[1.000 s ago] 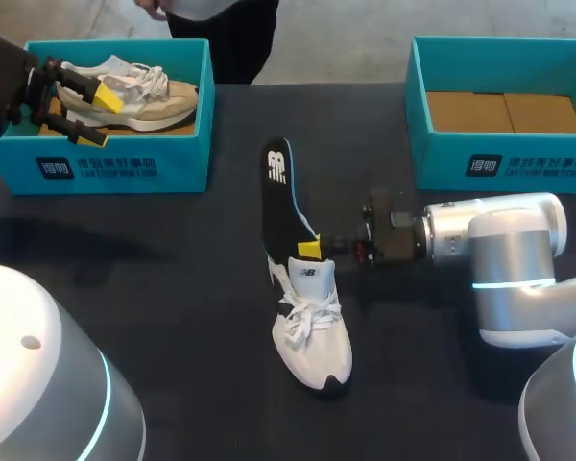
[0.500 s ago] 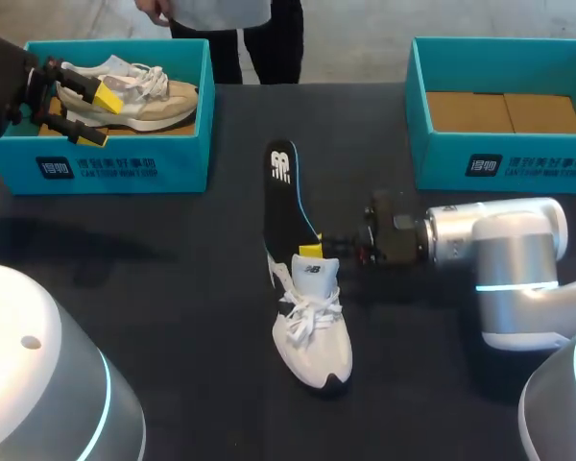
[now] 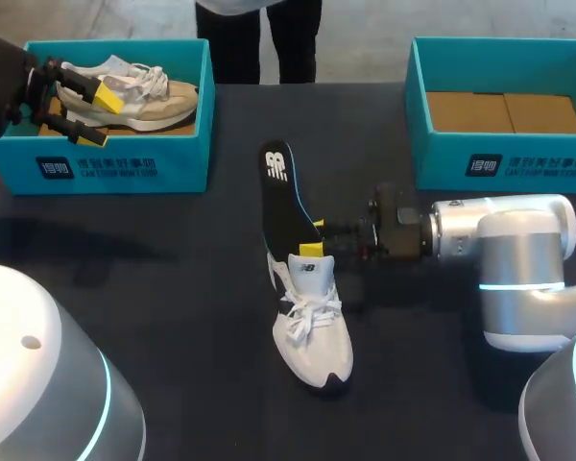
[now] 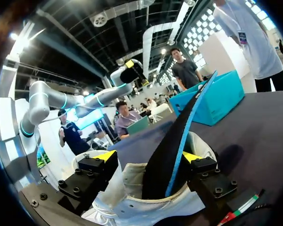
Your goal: Take the shoe out of the shoebox, open the shoe tongue, remove and reinsert the insole, then place the shoe into the shoebox
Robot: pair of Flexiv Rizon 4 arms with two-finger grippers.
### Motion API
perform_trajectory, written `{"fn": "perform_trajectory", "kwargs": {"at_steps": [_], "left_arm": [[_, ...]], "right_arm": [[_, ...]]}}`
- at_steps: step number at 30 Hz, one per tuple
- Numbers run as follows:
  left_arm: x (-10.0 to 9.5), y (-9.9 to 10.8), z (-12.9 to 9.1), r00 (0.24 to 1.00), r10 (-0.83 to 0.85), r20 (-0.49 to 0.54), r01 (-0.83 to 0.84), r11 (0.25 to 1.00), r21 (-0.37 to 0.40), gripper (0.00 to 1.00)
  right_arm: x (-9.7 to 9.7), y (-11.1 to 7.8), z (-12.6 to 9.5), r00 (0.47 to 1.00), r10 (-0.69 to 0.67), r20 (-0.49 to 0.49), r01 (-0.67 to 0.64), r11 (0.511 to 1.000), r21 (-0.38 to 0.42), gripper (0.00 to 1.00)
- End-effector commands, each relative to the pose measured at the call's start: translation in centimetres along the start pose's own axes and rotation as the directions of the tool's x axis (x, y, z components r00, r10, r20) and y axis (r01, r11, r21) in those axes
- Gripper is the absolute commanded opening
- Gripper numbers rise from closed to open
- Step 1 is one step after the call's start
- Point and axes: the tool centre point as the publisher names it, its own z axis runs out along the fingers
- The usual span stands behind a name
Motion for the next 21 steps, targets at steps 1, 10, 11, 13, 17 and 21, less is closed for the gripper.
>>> {"fn": "perform_trajectory", "kwargs": {"at_steps": [1,10,11,13,17,21], "left_arm": [[0.0,0.0,0.0,1.000,0.002,0.000,-0.002,1.000,-0.001,1.00],[0.0,0.0,0.0,1.000,0.002,0.000,-0.002,1.000,-0.001,1.00],[0.0,0.0,0.0,1.000,0.002,0.000,-0.002,1.000,-0.001,1.00],[0.0,0.0,0.0,1.000,0.002,0.000,-0.002,1.000,-0.001,1.00],[0.0,0.0,0.0,1.000,0.002,0.000,-0.002,1.000,-0.001,1.00],[0.0,0.0,0.0,1.000,0.002,0.000,-0.002,1.000,-0.001,1.00]], "right_arm": [[0.3,0.4,0.0,1.000,-0.003,0.009,0.003,1.000,0.003,0.84],[-0.5,1.0,0.2,1.000,0.001,0.013,-0.001,1.000,0.015,0.75],[-0.6,1.1,0.3,1.000,0.006,0.015,-0.006,1.000,0.021,0.74],[-1.0,1.2,0.5,1.000,0.013,0.017,-0.014,1.000,0.028,0.68],[-1.5,1.6,0.8,0.999,0.029,0.033,-0.030,0.998,0.047,0.52],[-1.8,2.2,0.9,0.998,0.043,0.049,-0.047,0.997,0.068,0.46]]}}
